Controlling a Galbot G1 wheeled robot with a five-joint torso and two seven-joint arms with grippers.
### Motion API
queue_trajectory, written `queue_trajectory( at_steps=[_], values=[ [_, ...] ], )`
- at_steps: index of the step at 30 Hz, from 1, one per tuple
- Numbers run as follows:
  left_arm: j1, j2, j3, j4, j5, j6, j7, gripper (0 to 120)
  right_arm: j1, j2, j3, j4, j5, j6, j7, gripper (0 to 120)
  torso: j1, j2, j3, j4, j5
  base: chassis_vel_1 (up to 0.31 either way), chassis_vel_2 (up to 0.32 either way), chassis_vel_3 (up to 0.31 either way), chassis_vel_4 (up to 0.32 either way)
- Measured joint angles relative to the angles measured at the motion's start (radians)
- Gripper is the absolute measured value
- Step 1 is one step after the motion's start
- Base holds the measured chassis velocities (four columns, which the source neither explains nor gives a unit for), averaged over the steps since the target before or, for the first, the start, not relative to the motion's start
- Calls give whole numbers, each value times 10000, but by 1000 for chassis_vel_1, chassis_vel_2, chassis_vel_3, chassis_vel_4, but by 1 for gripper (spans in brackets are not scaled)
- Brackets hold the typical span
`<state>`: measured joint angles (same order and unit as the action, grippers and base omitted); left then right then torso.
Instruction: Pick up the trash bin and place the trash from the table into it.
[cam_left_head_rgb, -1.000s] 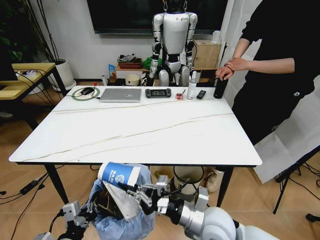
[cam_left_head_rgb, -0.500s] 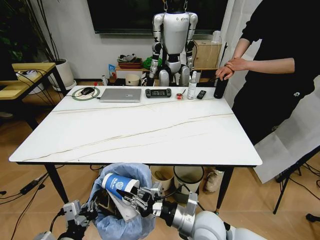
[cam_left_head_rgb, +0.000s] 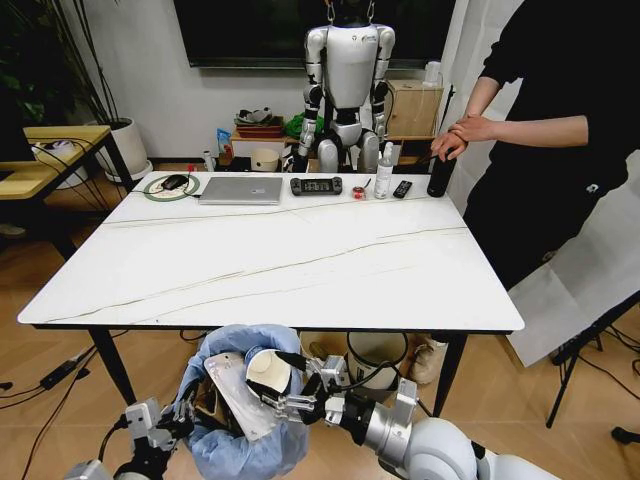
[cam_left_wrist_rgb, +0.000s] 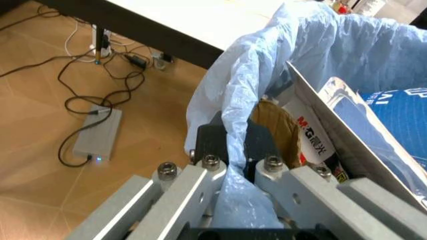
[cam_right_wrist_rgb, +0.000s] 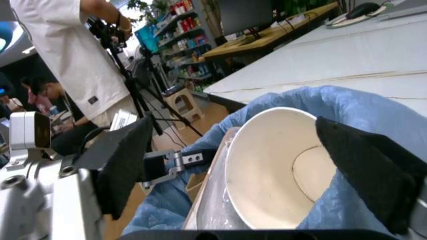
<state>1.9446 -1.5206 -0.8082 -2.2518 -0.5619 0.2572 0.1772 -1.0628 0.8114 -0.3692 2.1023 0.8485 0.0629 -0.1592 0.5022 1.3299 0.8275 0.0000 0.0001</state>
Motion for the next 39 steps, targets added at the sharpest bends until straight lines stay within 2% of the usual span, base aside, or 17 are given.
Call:
queue_trajectory(
  at_steps=[3,6,7,8,10,11,12,13,16,18,19,21,23,24,26,29,39],
  values=[
    [6,20,14,18,1,0,0,0,-184,-66,404,160,-193,90,387,100,0,0,0,2,0,0,0,0,0],
    [23,56,21,31,3,0,3,0,-427,-104,815,185,-360,408,760,100,0,0,0,2,0,0,0,0,0],
    [27,90,25,63,6,-2,10,0,-752,-126,1315,167,-486,790,892,100,0,0,0,3,1,0,0,0,0],
    [35,189,28,142,12,-14,28,0,-1479,-153,2269,59,-729,1074,835,100,0,0,1,3,0,0,0,0,0],
    [46,233,27,169,12,-19,36,0,-1799,-151,2694,9,-858,1077,795,100,0,0,0,2,4,0,0,0,0],
    [63,334,28,247,12,-45,52,0,-2573,-88,3866,-109,-1149,1076,590,100,0,0,0,0,0,0,0,0,0],
    [64,362,28,272,12,-51,61,0,-2851,-36,4258,-158,-1239,1085,462,100,0,0,0,1,-4,0,0,0,0],
    [73,458,32,351,2,-74,96,0,-3544,162,5215,-319,-1470,1185,26,100,-1,0,0,-2,3,0,0,0,0],
    [100,618,47,506,-50,-145,168,0,-4793,690,7103,-532,-1820,1488,-885,100,0,0,0,0,1,0,0,0,0],
    [103,644,50,550,-58,-177,176,0,-4984,773,7333,-543,-1903,1528,-982,100,0,0,-1,0,0,0,0,0,0],
    [112,769,49,699,-66,-314,229,0,-5806,1181,8340,-546,-2378,1694,-1261,100,0,0,-1,2,0,0,0,0,0],
    [94,957,53,838,-93,-467,252,0,-6751,1872,9293,-447,-2950,1860,-1398,100,0,1,-1,-3,-2,0,0,0,0],
    [39,1106,68,935,-110,-568,250,0,-7188,2448,9760,-429,-3155,2007,-1575,100,-1,1,-1,-1,-4,0,0,0,0],
    [39,1106,68,935,-110,-568,250,0,-7188,2448,9760,-429,-3155,2007,-1575,100,-1,1,-1,-1,-4,0,0,0,0],
    [-25,1305,107,1115,-122,-714,259,0,-7481,3348,10235,-540,-3333,2254,-1899,100,-1,1,-1,-1,-2,0,0,0,0],
    [-127,1646,133,1460,-123,-1005,208,0,-7657,4213,10665,-732,-3367,2440,-2183,100,-1,1,-1,-2,-2,0,0,0,0],
    [-380,2572,37,2033,-617,-1519,63,0,-7633,4428,10738,-835,-3318,2466,-2303,100,0,1,0,1,-1,0,0,0,0]
  ],
)
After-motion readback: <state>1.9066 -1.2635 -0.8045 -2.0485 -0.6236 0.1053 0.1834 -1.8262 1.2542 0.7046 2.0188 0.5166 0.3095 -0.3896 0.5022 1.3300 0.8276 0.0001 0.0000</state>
